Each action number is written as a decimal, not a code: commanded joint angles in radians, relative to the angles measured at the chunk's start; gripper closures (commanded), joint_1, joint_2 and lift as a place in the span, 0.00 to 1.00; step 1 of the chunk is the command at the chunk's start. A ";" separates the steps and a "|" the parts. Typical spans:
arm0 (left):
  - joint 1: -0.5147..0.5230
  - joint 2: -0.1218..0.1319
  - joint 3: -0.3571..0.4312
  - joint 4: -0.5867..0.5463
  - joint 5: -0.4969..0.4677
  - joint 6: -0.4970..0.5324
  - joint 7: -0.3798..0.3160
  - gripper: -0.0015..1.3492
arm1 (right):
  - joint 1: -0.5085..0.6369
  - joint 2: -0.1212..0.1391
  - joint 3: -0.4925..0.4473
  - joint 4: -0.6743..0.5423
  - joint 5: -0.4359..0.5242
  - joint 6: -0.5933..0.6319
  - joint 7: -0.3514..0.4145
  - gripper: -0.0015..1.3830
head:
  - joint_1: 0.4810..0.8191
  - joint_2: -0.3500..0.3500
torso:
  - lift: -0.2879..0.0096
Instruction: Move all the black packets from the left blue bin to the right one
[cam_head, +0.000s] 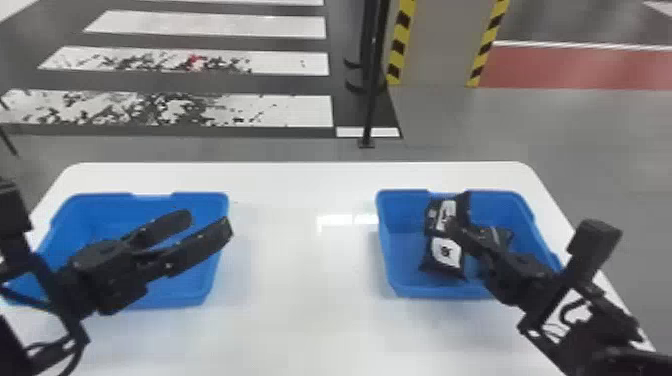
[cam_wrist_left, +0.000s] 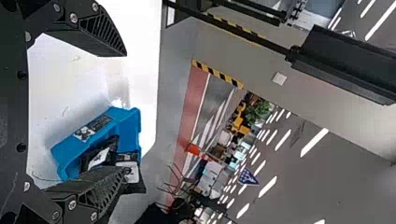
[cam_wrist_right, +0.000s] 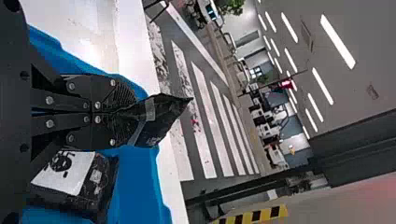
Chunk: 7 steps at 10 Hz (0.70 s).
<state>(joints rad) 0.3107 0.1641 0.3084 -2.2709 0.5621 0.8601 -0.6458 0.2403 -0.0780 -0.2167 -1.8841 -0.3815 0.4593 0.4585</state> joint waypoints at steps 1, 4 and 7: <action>0.038 -0.001 0.035 -0.025 -0.014 0.004 0.000 0.15 | -0.022 -0.005 -0.003 0.049 -0.007 0.009 0.000 0.65 | 0.63 0.41 | 0.50; 0.060 -0.001 0.126 -0.040 -0.030 0.011 0.000 0.15 | 0.062 0.001 -0.009 -0.049 0.013 -0.025 -0.052 0.06 | 0.63 0.45 | 0.50; 0.055 -0.005 0.204 -0.040 -0.103 0.033 0.000 0.14 | 0.297 0.058 -0.007 -0.282 0.110 -0.177 -0.112 0.09 | 0.63 0.51 | 0.50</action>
<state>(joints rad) 0.3665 0.1604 0.4902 -2.3108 0.4793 0.8855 -0.6458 0.4834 -0.0353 -0.2250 -2.1083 -0.3002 0.3135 0.3499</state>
